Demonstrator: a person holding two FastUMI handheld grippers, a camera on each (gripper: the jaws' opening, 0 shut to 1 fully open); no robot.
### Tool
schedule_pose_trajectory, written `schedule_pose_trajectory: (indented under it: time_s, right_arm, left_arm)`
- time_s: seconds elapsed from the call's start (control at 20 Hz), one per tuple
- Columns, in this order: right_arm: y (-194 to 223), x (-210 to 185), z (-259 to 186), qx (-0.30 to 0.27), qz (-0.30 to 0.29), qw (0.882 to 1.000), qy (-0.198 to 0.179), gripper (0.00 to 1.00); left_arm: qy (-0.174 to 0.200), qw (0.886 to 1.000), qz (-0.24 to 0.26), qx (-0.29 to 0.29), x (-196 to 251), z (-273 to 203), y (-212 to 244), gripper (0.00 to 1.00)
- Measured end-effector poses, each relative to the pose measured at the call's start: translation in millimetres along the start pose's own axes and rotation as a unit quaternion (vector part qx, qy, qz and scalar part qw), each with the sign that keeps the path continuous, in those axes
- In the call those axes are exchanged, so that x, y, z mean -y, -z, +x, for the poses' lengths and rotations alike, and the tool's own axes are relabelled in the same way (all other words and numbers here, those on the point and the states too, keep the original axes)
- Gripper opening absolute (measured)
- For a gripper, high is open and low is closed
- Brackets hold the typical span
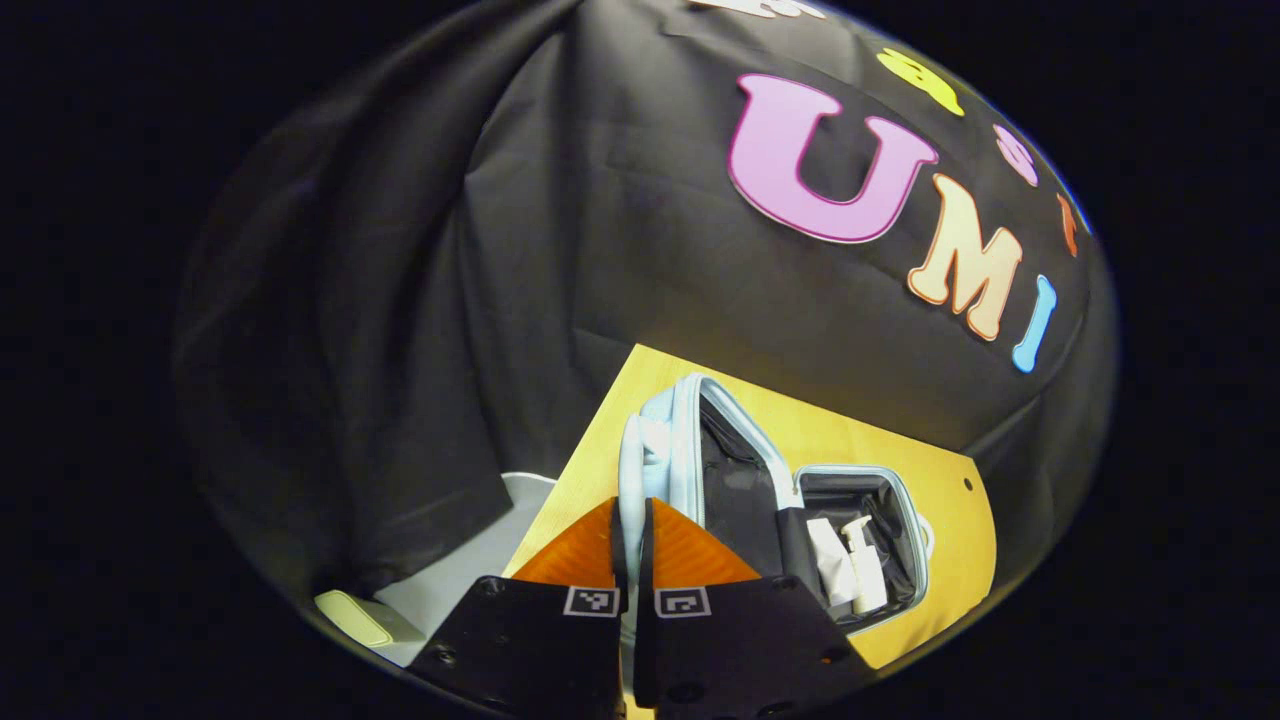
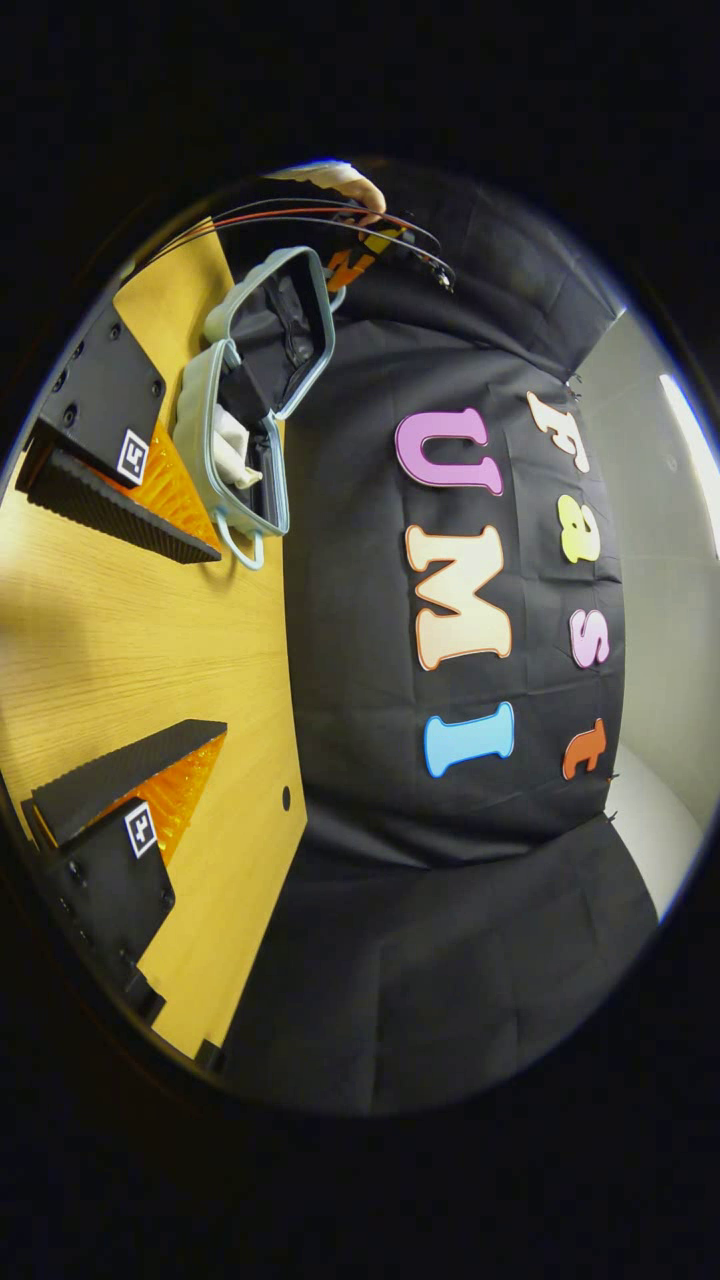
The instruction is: First open the suitcase, pack the skin care products into it, and then close the suitcase.
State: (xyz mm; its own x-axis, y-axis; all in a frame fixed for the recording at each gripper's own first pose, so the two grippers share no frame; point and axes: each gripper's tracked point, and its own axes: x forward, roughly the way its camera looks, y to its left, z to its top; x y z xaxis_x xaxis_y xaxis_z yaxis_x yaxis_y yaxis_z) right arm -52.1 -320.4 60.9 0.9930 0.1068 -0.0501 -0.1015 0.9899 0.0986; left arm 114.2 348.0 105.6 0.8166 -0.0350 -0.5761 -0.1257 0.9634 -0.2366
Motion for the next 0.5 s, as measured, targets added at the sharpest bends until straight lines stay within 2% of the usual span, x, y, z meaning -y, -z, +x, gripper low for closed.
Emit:
schedule_pose_trajectory:
  time_s: [0.1,0.3,0.5]
  right_arm:
    - [4,8,-1,0.005,0.023,1.000,-0.010,0.99]
    - [7,34,-9,0.012,0.030,0.999,-0.004,0.99]
    - [4,53,-22,0.024,0.050,0.998,0.000,0.98]
  left_arm:
    - [-0.006,1.000,0.013,0.009,27,-13,-15,0.00]
    - [-0.003,0.999,0.035,0.025,89,-36,-33,0.00]
    - [0.029,0.997,0.059,0.031,163,-50,-40,0.00]
